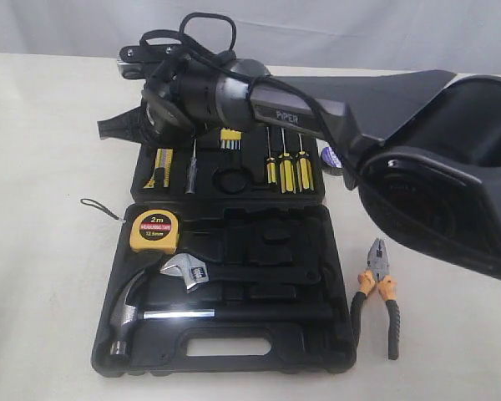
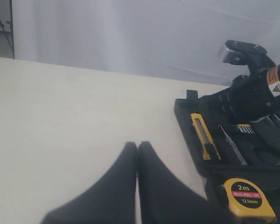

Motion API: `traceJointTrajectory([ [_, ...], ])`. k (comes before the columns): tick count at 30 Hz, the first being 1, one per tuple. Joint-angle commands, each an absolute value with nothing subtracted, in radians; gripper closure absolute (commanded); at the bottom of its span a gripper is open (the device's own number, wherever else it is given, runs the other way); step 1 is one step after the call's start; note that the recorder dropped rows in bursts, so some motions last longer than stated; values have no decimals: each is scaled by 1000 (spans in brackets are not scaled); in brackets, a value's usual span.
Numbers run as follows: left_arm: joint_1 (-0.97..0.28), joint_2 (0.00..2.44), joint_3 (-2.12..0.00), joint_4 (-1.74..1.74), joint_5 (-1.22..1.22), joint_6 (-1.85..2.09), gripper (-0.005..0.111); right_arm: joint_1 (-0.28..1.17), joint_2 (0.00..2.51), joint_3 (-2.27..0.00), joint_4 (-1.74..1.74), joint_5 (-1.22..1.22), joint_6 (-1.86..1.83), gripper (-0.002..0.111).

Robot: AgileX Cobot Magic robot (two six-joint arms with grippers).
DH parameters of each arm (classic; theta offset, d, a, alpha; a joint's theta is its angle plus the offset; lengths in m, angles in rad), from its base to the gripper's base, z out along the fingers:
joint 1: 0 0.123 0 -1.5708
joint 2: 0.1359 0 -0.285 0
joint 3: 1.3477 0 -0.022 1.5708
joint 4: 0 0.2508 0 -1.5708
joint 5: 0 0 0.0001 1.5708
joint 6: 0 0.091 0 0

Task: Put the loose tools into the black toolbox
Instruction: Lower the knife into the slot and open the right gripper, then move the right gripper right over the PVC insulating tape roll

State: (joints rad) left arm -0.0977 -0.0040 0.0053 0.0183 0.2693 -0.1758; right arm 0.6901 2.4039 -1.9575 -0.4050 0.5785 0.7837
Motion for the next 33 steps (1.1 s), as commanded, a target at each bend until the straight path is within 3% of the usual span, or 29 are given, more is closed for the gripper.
traceJointTrajectory([
  [1,-103,0,0,18,270,-177,107,691,2342,-1966,-396,630,693,109],
  [11,-103,0,0,21,270,-177,107,686,2110,-1964,-47,980,187,109],
  [18,-103,0,0,22,270,-177,107,651,1889,-1964,-35,1221,80,109],
  [27,-103,0,0,22,270,-177,107,386,1649,-1918,-31,1221,109,109],
  [33,-103,0,0,22,270,-177,107,173,1667,-1807,87,1221,84,109],
])
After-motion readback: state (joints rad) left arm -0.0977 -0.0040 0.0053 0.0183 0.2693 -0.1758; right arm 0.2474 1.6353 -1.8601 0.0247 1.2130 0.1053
